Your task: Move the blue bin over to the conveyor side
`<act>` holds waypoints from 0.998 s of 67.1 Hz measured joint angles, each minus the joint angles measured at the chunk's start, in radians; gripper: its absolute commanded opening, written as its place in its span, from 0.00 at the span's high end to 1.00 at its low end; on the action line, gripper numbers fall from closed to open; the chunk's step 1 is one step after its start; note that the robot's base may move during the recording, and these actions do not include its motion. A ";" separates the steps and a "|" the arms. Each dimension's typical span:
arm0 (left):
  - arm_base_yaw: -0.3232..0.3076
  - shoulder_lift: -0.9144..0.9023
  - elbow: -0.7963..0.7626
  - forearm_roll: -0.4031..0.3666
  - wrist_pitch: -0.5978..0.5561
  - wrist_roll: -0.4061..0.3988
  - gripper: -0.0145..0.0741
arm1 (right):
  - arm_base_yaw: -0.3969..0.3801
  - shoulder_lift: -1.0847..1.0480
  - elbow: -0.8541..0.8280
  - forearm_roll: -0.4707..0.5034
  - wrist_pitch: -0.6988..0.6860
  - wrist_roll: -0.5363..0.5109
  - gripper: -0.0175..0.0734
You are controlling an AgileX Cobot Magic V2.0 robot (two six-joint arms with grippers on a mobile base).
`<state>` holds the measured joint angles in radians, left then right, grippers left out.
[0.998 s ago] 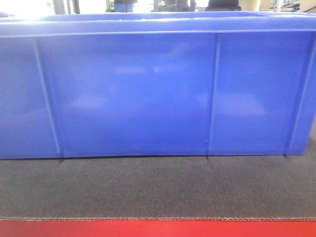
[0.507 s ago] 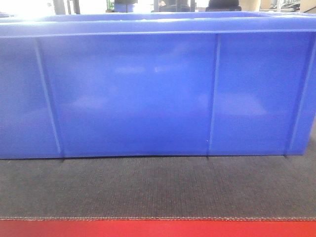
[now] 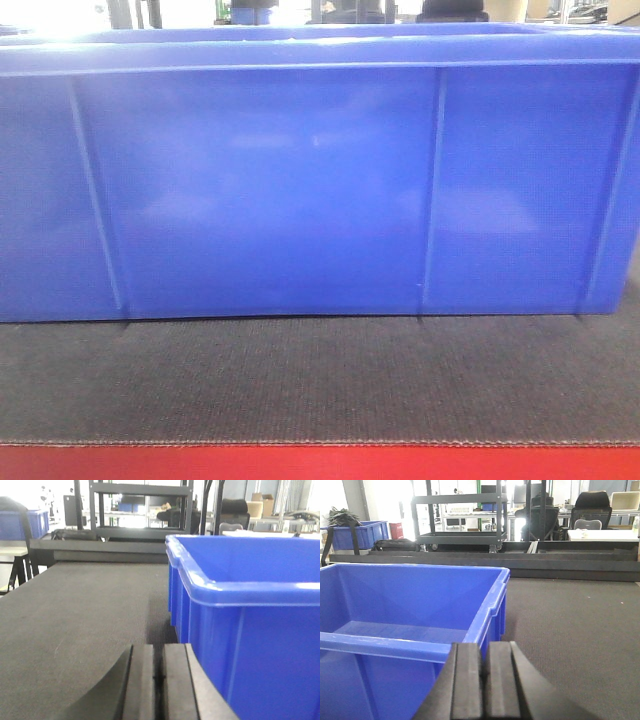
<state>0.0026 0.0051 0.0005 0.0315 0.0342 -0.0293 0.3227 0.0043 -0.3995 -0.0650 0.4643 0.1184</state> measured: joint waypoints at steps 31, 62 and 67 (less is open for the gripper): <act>0.000 0.000 0.002 -0.004 -0.009 0.000 0.84 | 0.000 0.000 0.000 0.000 0.000 0.000 0.89; 0.000 0.000 0.002 -0.004 -0.009 0.000 0.84 | -0.045 0.000 0.000 -0.023 -0.002 0.000 0.89; 0.000 0.000 0.002 -0.004 -0.009 0.000 0.84 | -0.101 0.000 0.011 -0.006 -0.004 -0.021 0.89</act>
<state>0.0026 0.0051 0.0021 0.0277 0.0252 -0.0293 0.2214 0.0043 -0.3889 -0.0714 0.4600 0.0970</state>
